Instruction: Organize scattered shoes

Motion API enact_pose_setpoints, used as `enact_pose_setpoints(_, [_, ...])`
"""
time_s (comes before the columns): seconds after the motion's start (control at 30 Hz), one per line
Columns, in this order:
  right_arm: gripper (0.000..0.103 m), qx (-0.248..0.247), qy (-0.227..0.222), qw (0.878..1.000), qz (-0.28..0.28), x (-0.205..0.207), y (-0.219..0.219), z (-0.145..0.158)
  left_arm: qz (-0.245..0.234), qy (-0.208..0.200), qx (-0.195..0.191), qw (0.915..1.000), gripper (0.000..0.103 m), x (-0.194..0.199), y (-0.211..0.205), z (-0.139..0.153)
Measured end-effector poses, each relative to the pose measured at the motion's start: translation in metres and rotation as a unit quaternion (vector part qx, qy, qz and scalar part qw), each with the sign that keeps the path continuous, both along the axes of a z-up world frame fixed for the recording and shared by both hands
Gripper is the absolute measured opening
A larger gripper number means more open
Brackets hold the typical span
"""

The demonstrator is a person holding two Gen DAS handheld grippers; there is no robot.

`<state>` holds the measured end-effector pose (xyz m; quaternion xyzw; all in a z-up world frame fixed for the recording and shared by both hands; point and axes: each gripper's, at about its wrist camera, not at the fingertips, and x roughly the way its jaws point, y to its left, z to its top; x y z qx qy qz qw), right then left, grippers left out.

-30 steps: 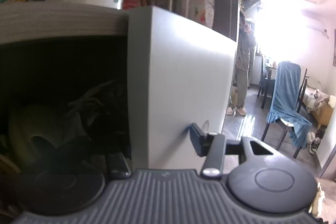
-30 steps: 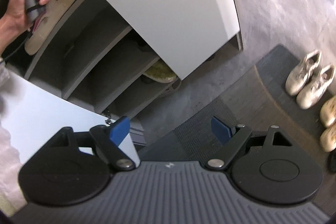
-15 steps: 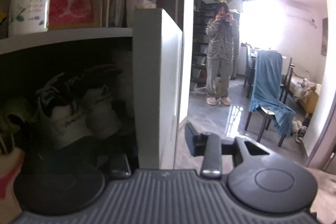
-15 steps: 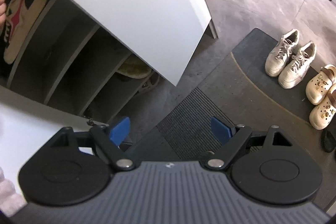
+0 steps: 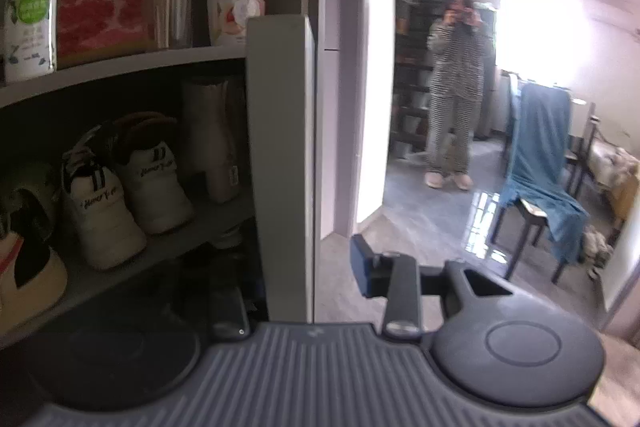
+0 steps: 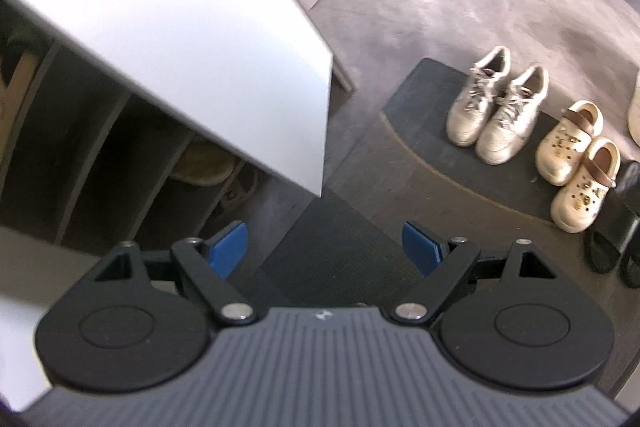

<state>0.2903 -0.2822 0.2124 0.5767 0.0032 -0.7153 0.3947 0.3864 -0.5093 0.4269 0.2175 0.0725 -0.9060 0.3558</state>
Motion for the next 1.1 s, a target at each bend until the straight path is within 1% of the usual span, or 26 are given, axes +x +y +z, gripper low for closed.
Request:
enact_pose_setpoints(0.07, [0.086, -0.006, 0.0, 1.0, -0.011, -0.016, 0.015, -0.003, 0.015, -0.005, -0.011, 0.9998, 0.036, -0.015, 0.016, -0.001])
enact_pose_setpoints(0.1, [0.086, -0.007, 0.0, 1.0, -0.014, -0.02, 0.019, -0.003, 0.02, -0.007, -0.015, 0.9997, 0.033, -0.022, 0.022, -0.002])
enact_pose_setpoints(0.13, [0.086, -0.009, 0.0, 1.0, -0.018, -0.029, 0.027, -0.005, 0.025, -0.008, -0.017, 0.9995, 0.026, -0.027, 0.028, -0.002])
enact_pose_setpoints(0.17, [0.086, -0.01, 0.001, 1.0, -0.021, -0.036, 0.034, -0.006, 0.03, -0.009, -0.017, 0.9994, 0.021, -0.034, 0.034, -0.002])
enact_pose_setpoints(0.33, [0.086, -0.007, 0.003, 0.999, -0.035, -0.072, 0.066, -0.017, 0.068, -0.017, -0.02, 0.9973, 0.022, -0.071, 0.065, -0.001])
enact_pose_setpoints(0.5, [0.086, -0.007, 0.009, 0.998, -0.058, -0.108, 0.098, -0.019, 0.117, -0.03, -0.03, 0.9923, 0.022, -0.111, 0.095, 0.0])
enact_pose_setpoints(0.63, [0.086, -0.006, 0.011, 0.997, -0.075, -0.133, 0.121, -0.021, 0.151, -0.045, -0.04, 0.9866, 0.023, -0.156, 0.117, -0.001])
enact_pose_setpoints(0.77, [0.086, -0.001, 0.011, 0.995, -0.097, -0.155, 0.146, -0.026, 0.186, -0.066, -0.042, 0.9795, 0.024, -0.195, 0.131, 0.003])
enact_pose_setpoints(0.93, [0.086, -0.004, 0.001, 0.992, -0.125, -0.179, 0.173, -0.029, 0.213, -0.08, -0.041, 0.973, 0.028, -0.242, 0.143, 0.004])
enact_pose_setpoints(1.1, [0.086, -0.018, 0.007, 0.99, -0.137, -0.197, 0.203, -0.03, 0.221, -0.083, -0.041, 0.9708, 0.034, -0.29, 0.144, 0.001])
